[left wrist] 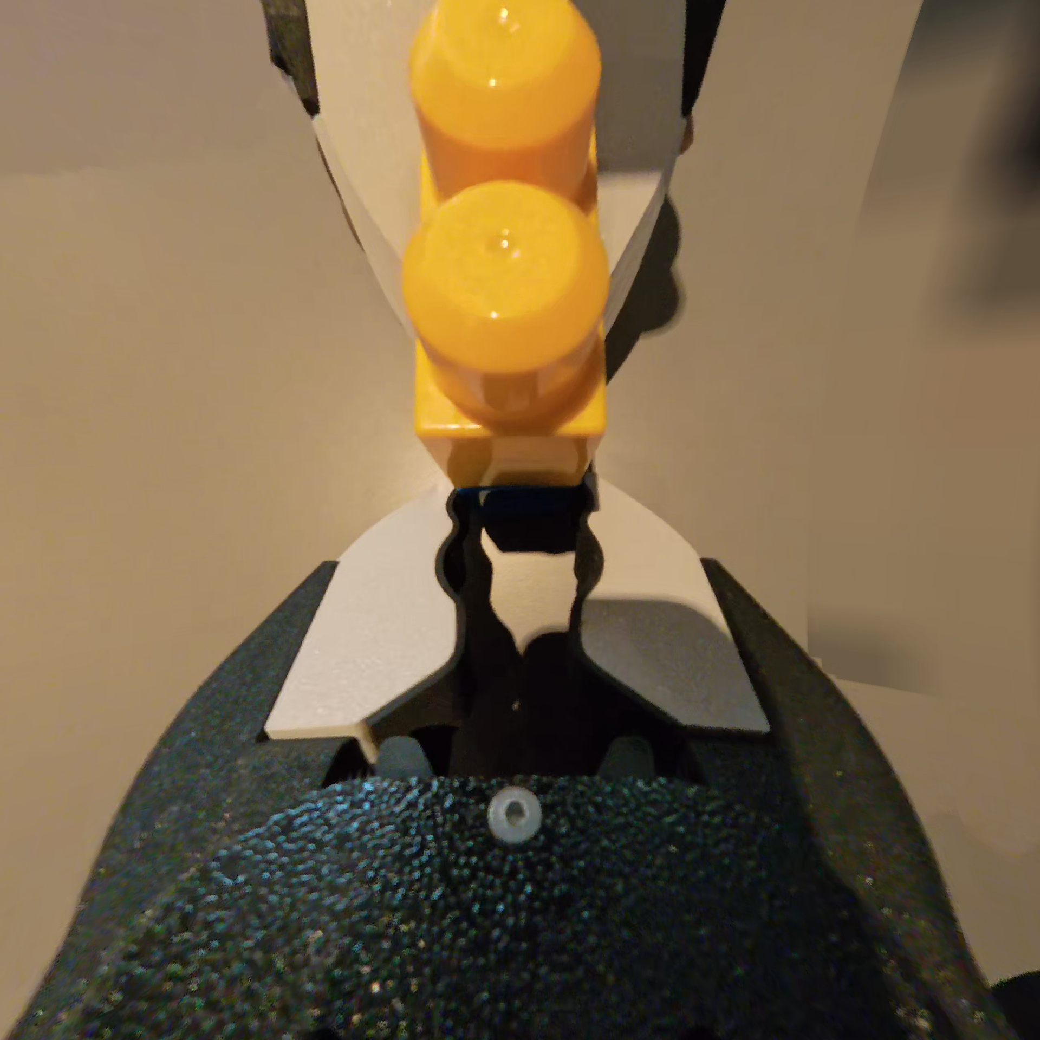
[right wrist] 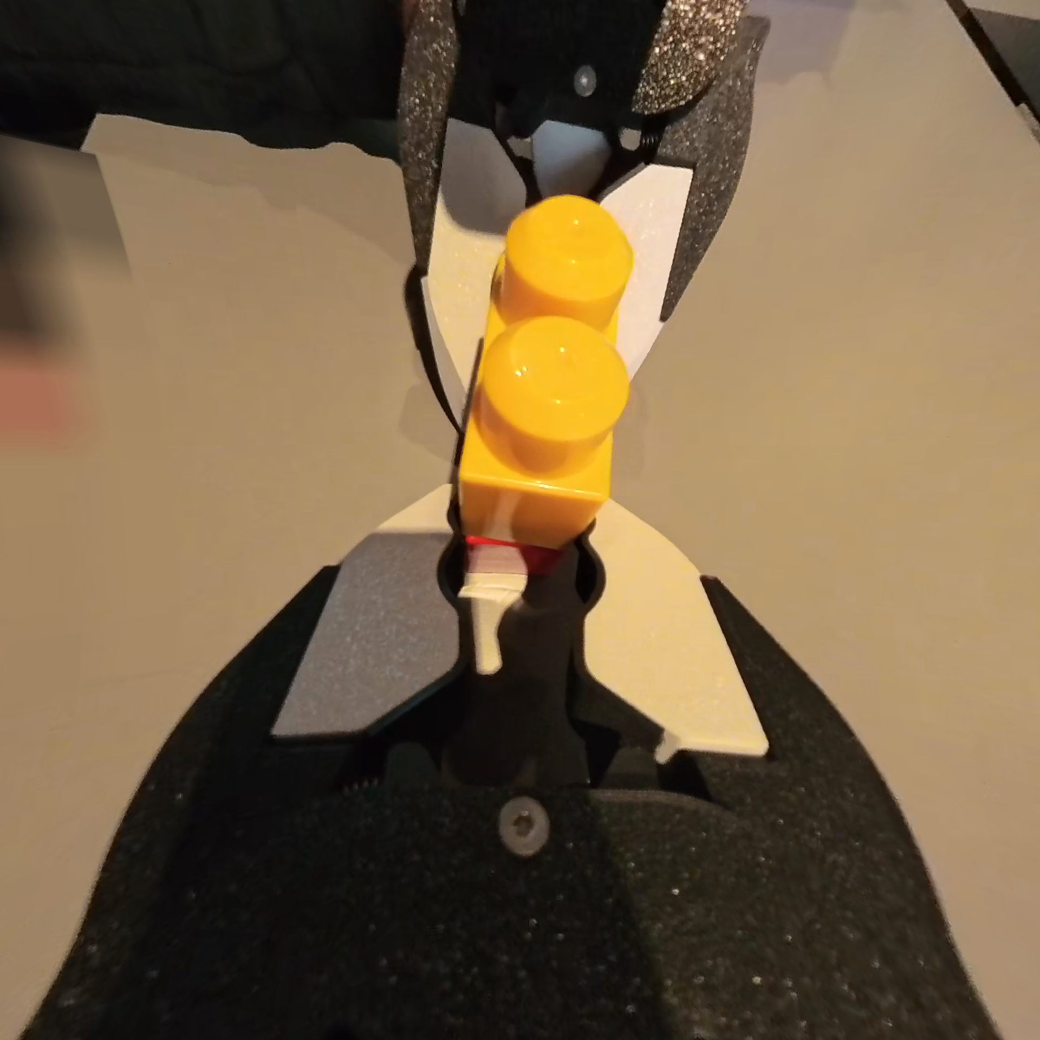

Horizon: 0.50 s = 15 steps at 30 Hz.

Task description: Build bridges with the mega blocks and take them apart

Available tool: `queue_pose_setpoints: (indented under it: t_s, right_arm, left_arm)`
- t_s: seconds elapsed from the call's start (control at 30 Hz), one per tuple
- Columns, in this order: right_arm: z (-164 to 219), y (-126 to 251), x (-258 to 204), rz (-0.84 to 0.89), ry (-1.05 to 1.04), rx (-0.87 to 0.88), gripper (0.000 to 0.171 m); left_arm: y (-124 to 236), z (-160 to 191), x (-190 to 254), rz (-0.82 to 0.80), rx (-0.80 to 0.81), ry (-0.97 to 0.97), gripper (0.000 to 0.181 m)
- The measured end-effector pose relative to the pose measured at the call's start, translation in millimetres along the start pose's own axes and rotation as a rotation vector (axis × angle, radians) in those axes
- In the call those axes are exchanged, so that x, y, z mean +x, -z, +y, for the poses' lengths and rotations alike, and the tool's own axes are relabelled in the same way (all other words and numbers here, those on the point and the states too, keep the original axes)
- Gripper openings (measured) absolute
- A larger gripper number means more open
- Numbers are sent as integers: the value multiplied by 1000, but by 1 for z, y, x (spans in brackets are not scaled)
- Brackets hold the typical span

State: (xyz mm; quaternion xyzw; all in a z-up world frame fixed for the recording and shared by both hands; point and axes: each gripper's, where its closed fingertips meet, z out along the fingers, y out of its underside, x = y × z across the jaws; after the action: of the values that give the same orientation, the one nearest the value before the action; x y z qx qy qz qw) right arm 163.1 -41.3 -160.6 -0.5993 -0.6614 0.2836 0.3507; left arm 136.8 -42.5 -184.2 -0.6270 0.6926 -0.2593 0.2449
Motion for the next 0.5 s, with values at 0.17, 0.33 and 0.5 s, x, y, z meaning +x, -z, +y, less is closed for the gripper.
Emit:
queue_pose_setpoints:
  t_s: [0.17, 0.33, 0.5]
  right_arm:
    - [1, 0, 2, 13, -11, -3, 37]
    - [1, 0, 4, 22, -19, -6, 37]
    - [2, 1, 4, 15, -23, -4, 37]
  left_arm:
    - [-1, 0, -2, -17, -5, 20, 36]
    - [0, 0, -3, -15, 19, 28, 36]
    - [12, -1, -10, -68, 50, -5, 45]
